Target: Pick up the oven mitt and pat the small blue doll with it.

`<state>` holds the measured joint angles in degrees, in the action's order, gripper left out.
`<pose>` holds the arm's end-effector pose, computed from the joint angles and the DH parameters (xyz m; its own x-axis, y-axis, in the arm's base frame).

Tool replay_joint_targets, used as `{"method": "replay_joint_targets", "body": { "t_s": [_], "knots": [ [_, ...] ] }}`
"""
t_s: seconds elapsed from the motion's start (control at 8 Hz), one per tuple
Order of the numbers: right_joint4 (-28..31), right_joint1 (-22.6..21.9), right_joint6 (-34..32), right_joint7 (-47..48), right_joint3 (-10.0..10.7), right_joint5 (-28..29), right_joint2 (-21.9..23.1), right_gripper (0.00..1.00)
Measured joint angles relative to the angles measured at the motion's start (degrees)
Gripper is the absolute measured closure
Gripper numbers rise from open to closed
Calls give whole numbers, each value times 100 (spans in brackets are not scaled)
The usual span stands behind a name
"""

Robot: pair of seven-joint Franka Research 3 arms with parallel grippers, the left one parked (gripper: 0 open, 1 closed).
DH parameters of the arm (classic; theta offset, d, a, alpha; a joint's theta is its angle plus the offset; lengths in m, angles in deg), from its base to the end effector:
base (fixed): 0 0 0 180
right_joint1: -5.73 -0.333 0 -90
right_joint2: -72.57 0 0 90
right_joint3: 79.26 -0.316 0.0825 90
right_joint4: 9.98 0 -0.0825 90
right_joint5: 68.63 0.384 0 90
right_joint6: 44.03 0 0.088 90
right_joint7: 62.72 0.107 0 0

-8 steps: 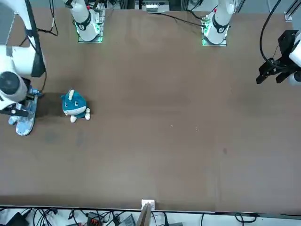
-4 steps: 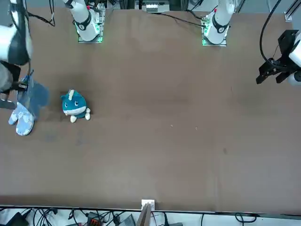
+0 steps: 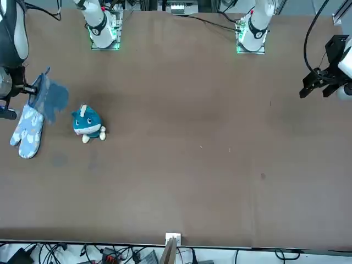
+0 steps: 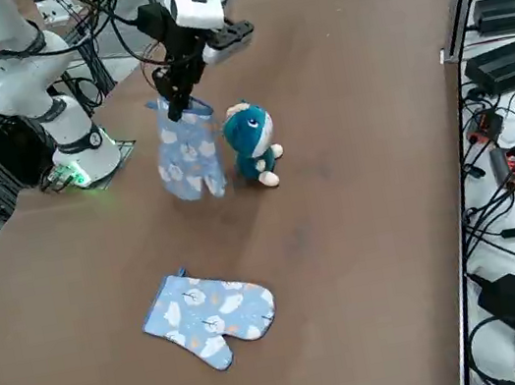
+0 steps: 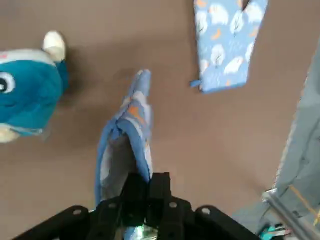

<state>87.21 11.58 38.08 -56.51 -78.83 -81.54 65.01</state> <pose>0.5503 -0.0869 0.4877 0.9041 -0.2365 -0.3558 -0.1487 -0.9549 0.2570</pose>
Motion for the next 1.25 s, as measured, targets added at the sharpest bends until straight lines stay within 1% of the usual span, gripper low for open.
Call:
{"method": "replay_joint_targets", "body": {
  "t_s": [0.12, 0.25, 0.5, 0.62, 0.88, 1.25],
  "knots": [
    [-20, 1, -61, 177, 18, 251, 17, 97],
    [-28, 0, -66, 429, 17, 384, 42, 97],
    [-34, 1, 76, 968, 18, 753, 58, 97],
    [-34, 2, 214, 1150, 19, 902, 52, 97],
    [-34, 2, 601, 1231, 24, 951, -4, 97],
    [-98, 23, 1334, 1362, 58, 1055, -252, 97]
  ]
}}
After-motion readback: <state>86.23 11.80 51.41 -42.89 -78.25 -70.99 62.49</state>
